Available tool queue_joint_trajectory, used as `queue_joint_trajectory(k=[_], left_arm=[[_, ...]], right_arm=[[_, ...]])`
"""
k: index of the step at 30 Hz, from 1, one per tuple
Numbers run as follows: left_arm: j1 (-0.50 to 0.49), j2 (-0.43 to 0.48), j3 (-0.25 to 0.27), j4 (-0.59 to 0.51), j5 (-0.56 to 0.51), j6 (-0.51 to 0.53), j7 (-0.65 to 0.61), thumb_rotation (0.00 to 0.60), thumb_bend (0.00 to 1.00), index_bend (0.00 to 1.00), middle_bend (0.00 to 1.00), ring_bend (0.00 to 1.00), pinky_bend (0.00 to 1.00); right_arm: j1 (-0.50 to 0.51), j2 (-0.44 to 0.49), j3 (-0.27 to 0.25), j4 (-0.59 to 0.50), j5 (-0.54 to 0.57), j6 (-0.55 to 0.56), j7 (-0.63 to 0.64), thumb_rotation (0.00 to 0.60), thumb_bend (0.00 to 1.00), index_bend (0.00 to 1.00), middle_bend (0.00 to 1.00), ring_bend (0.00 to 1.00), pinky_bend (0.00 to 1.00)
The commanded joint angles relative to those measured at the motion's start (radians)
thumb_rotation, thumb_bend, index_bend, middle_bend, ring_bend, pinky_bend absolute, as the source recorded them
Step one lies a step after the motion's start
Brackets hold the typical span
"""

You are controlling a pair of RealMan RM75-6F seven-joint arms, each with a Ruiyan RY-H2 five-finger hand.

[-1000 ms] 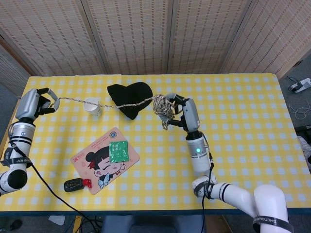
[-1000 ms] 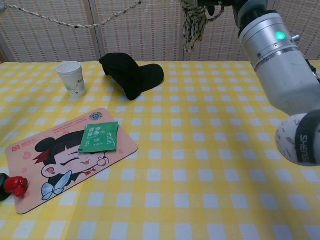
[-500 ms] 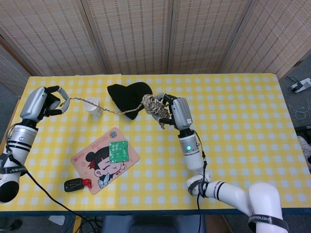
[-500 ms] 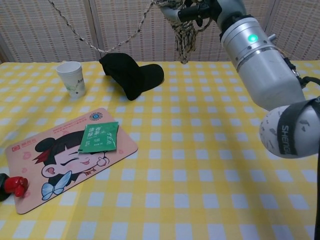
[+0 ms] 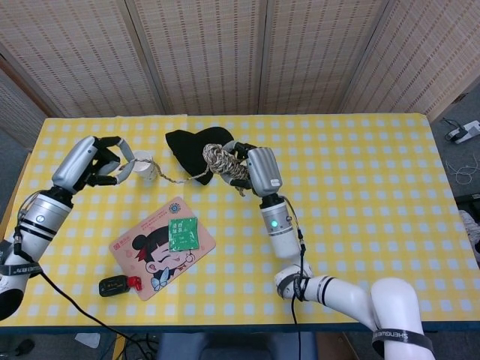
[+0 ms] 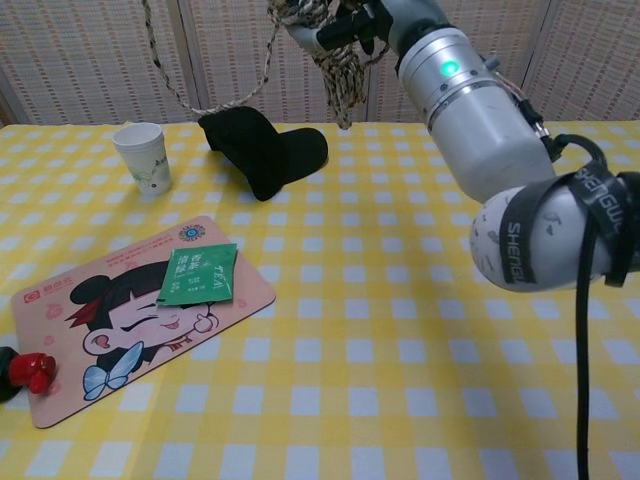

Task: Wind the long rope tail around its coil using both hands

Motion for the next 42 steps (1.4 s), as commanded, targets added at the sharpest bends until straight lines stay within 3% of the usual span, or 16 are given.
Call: queue_joint_trajectory(k=[1, 11, 19, 31, 42], left_arm=[[-0.019, 0.007, -0.007, -0.021, 0.025, -0.016, -0.021, 0.6, 0.45, 0.74, 1.0, 1.0, 1.0], [-0.099, 0.009, -0.029, -0.076, 0.05, -0.077, -0.059, 0.6, 0.45, 0.74, 1.0, 1.0, 1.0], [-0.182, -0.033, -0.043, -0.061, -0.044, -0.118, -0.02, 0.6, 0.45, 0.74, 1.0, 1.0, 1.0], [-0.245, -0.071, -0.04, 0.025, -0.229, -0.144, 0.05, 0.6, 0.45, 0.74, 1.0, 1.0, 1.0], [-0.281, -0.109, -0.001, 0.132, -0.388, -0.178, 0.124, 0.6, 0.45, 0.74, 1.0, 1.0, 1.0]], right_arm=[[0.019, -0.014, 0.002, 0.01, 0.004, -0.014, -0.022, 0.6, 1.0, 0.85, 0.66, 0.59, 0.76], [0.099, -0.062, 0.011, 0.058, 0.014, -0.064, -0.099, 0.6, 1.0, 0.85, 0.66, 0.59, 0.76], [0.142, -0.093, -0.018, 0.084, -0.013, -0.088, -0.116, 0.6, 1.0, 0.85, 0.66, 0.59, 0.76], [0.122, -0.077, -0.095, 0.067, -0.087, -0.102, 0.005, 0.6, 1.0, 0.85, 0.66, 0.59, 0.76], [0.106, -0.025, -0.156, 0.031, -0.195, -0.078, 0.195, 0.6, 1.0, 0.86, 0.68, 0.59, 0.76]])
